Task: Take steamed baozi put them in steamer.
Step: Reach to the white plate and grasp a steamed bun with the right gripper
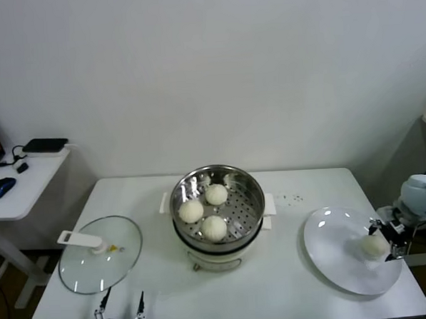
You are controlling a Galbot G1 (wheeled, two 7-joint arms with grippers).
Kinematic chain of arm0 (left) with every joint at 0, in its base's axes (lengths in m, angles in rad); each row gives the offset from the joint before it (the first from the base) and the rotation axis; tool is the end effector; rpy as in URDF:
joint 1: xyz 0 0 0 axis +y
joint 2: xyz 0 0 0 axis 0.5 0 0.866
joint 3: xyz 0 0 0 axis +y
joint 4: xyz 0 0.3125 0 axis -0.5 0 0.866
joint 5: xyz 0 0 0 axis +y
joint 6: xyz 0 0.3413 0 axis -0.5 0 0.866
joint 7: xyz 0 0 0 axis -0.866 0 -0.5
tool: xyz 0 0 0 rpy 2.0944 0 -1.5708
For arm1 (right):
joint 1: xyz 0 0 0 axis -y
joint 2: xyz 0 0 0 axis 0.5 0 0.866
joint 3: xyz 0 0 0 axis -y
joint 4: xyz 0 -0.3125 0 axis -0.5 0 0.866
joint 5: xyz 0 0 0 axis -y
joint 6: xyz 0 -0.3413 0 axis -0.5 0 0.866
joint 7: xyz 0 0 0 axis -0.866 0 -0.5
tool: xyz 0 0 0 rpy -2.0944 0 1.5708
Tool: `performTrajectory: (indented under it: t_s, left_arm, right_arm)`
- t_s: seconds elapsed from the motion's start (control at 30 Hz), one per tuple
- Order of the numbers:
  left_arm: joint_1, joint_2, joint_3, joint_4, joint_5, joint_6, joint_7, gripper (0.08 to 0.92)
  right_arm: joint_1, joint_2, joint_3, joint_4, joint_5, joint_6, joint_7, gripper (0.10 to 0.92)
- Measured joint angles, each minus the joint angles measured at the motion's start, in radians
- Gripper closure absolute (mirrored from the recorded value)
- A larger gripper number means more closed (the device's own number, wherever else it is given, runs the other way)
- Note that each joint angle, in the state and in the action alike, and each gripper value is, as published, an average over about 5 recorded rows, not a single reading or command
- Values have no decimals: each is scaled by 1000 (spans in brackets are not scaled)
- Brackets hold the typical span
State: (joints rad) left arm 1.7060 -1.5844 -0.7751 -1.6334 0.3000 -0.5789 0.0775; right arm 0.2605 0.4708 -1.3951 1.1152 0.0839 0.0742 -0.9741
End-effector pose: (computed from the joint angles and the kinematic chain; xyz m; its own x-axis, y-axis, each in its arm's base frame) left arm 0.0819 0.0808 -0.4331 -0.9969 0.0207 0.0765 0.0480 0.9258 0.3750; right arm 0.4234 -0.2816 -0.2223 -0.0205 0.0226 0.9995 -0.9954 -0.0936 -0.0183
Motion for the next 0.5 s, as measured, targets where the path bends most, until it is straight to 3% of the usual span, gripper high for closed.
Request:
performTrajectory:
  t_s: [0.23, 0.5]
  left_arm:
    - [0, -1, 4, 0, 2, -1, 0, 177]
    - [0, 2, 5, -6, 1, -2, 0, 177]
  right_arm:
    - [-21, -11, 35, 0, -6, 6, 8, 239]
    - [-18, -15, 46, 10, -7, 8, 9, 468]
